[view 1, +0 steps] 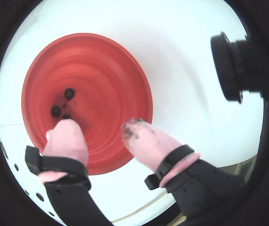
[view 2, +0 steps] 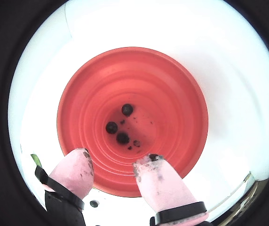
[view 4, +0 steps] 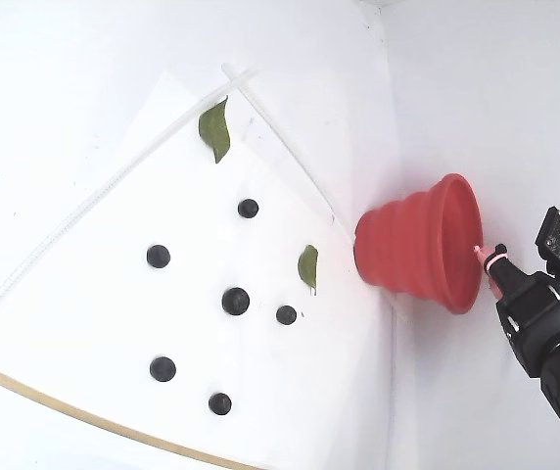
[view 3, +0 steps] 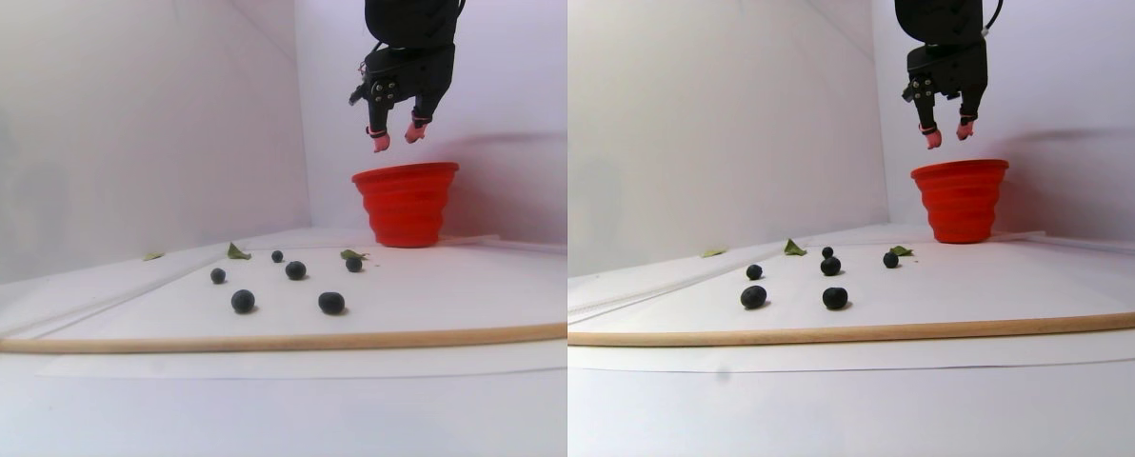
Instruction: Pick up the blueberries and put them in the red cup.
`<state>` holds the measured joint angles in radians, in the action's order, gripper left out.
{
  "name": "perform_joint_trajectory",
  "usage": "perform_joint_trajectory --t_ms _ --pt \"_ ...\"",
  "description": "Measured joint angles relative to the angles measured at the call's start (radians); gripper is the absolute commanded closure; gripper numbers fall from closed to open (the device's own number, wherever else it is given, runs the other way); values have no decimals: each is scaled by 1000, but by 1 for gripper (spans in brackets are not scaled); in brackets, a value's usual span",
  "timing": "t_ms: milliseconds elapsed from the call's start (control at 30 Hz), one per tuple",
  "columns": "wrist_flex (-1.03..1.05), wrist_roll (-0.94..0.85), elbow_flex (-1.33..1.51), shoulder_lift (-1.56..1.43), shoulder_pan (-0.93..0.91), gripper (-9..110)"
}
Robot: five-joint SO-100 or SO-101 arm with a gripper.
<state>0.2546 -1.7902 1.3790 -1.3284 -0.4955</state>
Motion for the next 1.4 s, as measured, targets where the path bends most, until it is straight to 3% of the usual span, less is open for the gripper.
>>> perform_joint_trajectory --t_ms 1400 --pt "31 11 451 -285 95 84"
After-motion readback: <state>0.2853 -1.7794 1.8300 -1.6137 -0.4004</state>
